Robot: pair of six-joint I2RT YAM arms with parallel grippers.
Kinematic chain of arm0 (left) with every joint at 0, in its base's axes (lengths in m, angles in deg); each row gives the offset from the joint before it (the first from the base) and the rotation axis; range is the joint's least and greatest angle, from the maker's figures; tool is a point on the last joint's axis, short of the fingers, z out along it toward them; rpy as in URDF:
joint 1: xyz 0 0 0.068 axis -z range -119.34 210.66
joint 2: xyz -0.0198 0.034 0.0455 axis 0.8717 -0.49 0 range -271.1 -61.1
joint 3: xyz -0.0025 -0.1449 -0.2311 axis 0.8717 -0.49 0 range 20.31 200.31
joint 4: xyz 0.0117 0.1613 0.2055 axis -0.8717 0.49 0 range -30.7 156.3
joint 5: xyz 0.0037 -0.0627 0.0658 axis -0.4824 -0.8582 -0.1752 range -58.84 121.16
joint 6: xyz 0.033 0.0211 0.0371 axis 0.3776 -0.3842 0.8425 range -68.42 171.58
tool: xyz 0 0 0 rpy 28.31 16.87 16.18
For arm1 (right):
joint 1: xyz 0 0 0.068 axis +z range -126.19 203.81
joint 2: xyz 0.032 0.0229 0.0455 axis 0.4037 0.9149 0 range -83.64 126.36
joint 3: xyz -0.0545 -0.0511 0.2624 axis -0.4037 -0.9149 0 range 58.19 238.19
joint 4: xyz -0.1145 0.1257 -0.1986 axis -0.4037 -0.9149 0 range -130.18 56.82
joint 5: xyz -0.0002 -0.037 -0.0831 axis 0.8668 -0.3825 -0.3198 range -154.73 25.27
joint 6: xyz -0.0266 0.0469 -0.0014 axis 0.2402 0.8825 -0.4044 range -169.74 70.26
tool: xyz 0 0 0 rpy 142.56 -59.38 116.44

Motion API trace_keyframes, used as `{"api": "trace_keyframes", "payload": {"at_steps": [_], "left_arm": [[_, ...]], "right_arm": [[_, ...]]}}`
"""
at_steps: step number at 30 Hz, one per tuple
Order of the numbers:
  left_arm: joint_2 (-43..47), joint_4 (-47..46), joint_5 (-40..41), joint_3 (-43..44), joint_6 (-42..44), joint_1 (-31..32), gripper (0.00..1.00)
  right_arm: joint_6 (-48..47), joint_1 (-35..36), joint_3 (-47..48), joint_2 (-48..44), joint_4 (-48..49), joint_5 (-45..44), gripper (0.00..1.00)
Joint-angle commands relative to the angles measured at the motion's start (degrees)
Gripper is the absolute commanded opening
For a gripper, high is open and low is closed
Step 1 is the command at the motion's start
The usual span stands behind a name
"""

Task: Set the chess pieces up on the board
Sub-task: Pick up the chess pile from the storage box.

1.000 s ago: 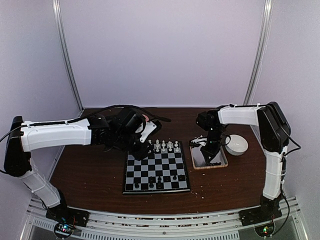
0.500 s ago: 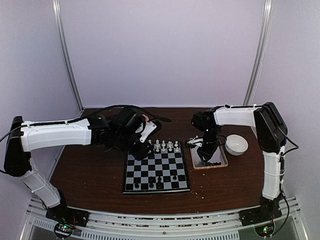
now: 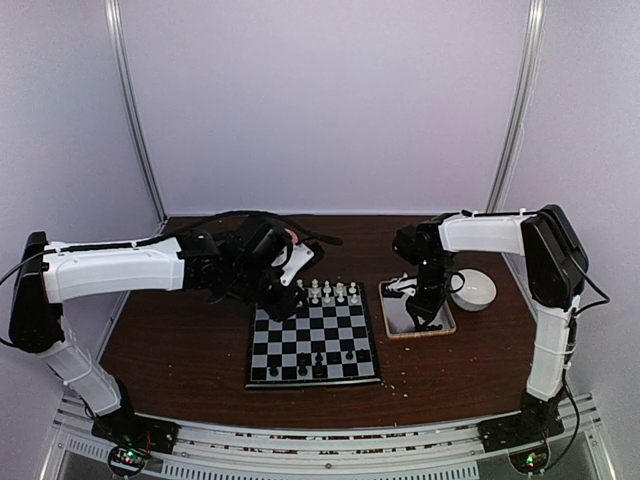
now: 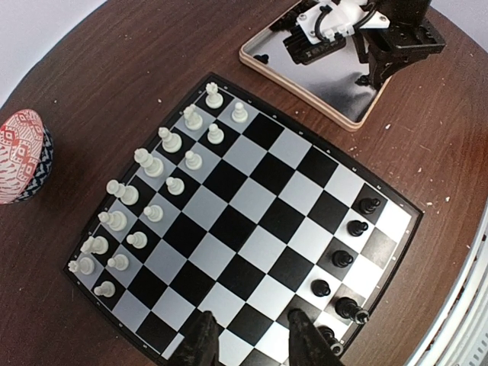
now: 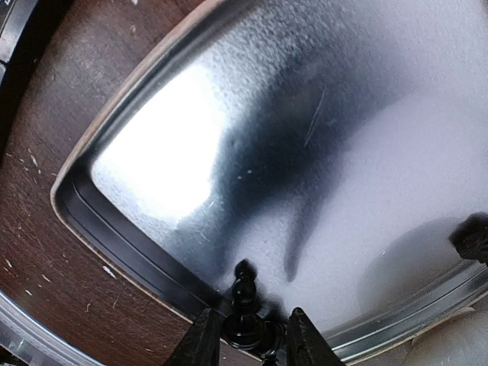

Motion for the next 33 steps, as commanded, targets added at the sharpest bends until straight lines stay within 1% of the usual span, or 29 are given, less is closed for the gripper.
{"api": "trace_keyframes", "payload": {"at_steps": [1, 8, 11, 22, 26, 30, 33], "left_arm": [[-0.22, -2.57, -0.11, -0.08, 0.43, -0.35, 0.32], [0.21, -3.43, -0.1, -1.0, 0.08, -0.35, 0.32], [0.4, -3.46, -0.1, -1.21, 0.08, -0.35, 0.32], [0.07, -4.07, -0.31, -1.01, 0.3, -0.44, 0.32], [0.27, -4.07, -0.19, -1.11, 0.3, -0.44, 0.32], [0.2, -4.07, -0.06, -0.88, 0.65, -0.44, 0.32], [-0.25, -4.03, -0.14, -0.12, 0.93, -0.44, 0.32]], "right_arm": [[0.68, -0.51, -0.72, -0.91, -1.85, -1.18, 0.32], [0.79, -0.86, -0.9, 0.99, -2.54, -1.3, 0.31], [0.93, -0.99, -1.03, 1.72, -2.51, -1.53, 0.29], [1.51, -1.26, -0.85, 1.98, -1.33, -3.82, 0.29], [-0.26, -1.26, -2.31, 1.39, -1.28, -4.71, 0.29], [-1.24, -1.25, -2.92, 1.12, -1.19, -5.03, 0.25], [-2.39, -1.26, -2.83, 1.04, -0.99, -5.3, 0.24]]}}
